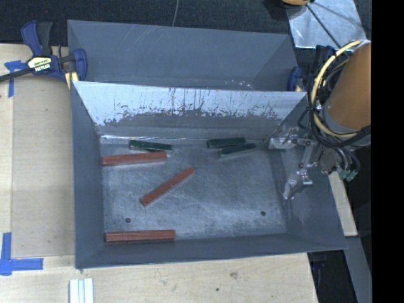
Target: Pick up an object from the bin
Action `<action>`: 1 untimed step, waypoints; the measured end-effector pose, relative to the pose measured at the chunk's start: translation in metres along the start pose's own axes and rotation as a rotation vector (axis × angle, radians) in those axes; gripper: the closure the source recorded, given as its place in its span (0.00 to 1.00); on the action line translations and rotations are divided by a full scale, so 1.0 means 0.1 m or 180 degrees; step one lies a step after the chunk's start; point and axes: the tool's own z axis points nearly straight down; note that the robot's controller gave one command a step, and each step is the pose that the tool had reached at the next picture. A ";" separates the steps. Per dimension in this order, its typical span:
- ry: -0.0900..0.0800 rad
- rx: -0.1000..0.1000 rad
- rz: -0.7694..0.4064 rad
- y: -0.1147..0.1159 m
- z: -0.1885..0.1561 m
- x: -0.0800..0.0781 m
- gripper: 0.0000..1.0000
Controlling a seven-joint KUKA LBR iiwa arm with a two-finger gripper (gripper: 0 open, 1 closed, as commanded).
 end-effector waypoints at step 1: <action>-0.0028 0.0004 -0.0181 0.33 0.42 -0.01 0.00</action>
Offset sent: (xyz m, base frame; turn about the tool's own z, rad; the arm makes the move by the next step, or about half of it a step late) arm 0.0546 0.0855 -0.0603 0.0074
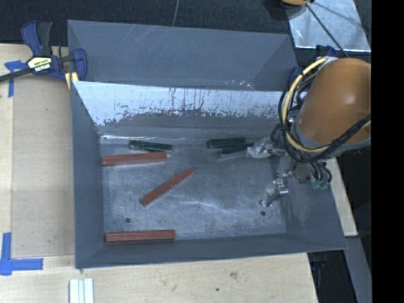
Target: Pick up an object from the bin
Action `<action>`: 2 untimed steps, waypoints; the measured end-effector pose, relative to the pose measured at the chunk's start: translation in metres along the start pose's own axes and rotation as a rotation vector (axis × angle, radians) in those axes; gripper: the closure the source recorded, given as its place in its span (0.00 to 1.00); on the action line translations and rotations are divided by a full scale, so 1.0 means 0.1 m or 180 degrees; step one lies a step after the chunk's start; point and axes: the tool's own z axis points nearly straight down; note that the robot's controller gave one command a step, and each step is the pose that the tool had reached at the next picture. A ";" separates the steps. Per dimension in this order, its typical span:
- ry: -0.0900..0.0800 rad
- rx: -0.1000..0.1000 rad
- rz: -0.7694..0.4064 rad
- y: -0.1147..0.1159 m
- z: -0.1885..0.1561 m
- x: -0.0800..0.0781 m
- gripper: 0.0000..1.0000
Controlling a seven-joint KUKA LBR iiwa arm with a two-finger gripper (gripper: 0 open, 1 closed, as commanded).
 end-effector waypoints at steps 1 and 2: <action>0.0039 -0.0007 0.0178 0.39 0.21 -0.46 0.00; 0.0001 -0.0007 -0.0002 0.46 0.65 -0.28 0.00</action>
Offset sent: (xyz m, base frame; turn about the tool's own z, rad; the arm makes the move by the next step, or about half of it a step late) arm -0.0229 0.0461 -0.1346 -0.1088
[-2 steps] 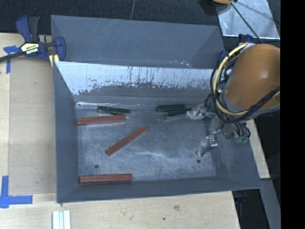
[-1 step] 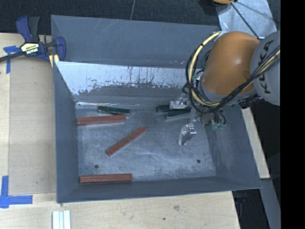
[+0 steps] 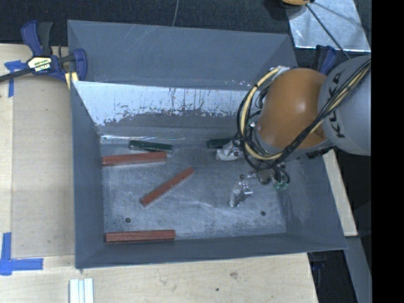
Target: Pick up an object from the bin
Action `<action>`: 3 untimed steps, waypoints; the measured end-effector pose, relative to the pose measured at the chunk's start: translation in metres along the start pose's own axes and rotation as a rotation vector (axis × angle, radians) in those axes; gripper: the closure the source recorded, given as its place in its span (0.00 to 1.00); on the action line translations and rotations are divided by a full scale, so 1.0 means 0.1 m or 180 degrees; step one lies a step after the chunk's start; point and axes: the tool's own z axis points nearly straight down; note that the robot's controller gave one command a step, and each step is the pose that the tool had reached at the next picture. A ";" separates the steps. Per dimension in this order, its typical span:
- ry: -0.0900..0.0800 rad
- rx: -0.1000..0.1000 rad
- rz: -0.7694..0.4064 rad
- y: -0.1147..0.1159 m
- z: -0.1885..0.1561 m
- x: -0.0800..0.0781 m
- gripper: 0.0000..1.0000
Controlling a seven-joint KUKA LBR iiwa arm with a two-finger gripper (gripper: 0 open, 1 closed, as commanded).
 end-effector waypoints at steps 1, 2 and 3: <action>0.0043 0.0001 -0.0139 0.10 0.37 -0.20 0.00; -0.0031 0.0000 -0.0309 0.78 0.63 0.38 1.00; -0.0016 -0.0004 -0.0315 0.78 0.65 0.40 0.00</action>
Offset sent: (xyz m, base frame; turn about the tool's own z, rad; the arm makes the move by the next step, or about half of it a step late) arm -0.0486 0.0757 -0.0694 -0.0981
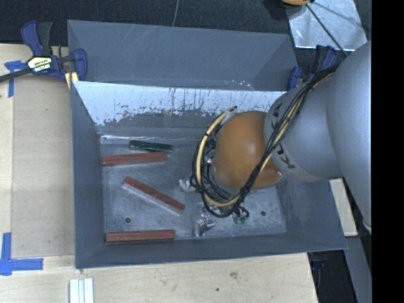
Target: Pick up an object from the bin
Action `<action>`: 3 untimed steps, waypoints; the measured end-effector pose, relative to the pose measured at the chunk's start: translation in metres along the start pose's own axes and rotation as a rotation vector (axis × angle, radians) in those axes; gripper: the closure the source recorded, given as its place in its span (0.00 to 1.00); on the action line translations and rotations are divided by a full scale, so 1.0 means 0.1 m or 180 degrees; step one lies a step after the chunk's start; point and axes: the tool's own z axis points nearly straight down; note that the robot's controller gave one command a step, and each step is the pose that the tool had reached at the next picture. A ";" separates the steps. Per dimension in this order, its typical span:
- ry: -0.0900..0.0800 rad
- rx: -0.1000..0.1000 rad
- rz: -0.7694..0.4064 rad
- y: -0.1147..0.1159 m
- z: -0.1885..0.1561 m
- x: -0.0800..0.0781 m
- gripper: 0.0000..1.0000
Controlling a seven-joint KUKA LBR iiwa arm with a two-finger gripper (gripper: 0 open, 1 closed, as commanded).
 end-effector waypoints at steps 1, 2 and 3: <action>0.0000 0.0001 -0.0001 0.00 0.00 0.00 0.00; -0.0034 -0.0008 -0.0243 0.79 -0.02 -0.38 1.00; -0.0034 -0.0008 -0.0244 0.79 -0.02 -0.38 1.00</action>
Offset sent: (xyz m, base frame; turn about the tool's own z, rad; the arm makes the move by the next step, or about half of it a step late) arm 0.0176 0.0831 -0.0042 -0.0761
